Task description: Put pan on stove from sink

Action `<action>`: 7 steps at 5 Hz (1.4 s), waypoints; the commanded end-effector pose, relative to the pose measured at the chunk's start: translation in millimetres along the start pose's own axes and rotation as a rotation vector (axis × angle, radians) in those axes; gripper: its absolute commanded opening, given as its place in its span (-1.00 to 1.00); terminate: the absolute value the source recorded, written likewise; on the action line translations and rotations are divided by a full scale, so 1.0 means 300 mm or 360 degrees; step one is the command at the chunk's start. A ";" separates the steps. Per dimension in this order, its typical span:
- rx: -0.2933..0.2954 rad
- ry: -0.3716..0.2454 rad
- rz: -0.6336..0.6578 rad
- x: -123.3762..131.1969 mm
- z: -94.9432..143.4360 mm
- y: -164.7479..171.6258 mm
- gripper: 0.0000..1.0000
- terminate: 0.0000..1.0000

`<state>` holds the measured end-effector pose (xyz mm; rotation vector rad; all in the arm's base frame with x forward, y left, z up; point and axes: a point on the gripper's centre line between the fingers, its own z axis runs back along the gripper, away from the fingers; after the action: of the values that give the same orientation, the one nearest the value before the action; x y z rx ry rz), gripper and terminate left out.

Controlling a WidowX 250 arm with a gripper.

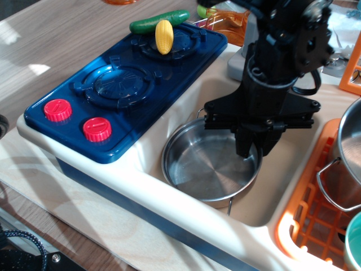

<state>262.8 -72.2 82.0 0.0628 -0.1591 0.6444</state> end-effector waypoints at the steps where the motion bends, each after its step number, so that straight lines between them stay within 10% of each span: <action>1: 0.0021 0.0005 -0.0084 0.025 0.122 -0.013 -1.00 -1.00; 4: 0.0209 0.0037 -0.0139 0.032 0.355 0.050 -1.00 -1.00; 7: 0.0213 -0.0267 -0.0326 0.110 0.271 0.237 -1.00 -1.00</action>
<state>234.2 6.3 149.5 0.2352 -0.2423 0.4038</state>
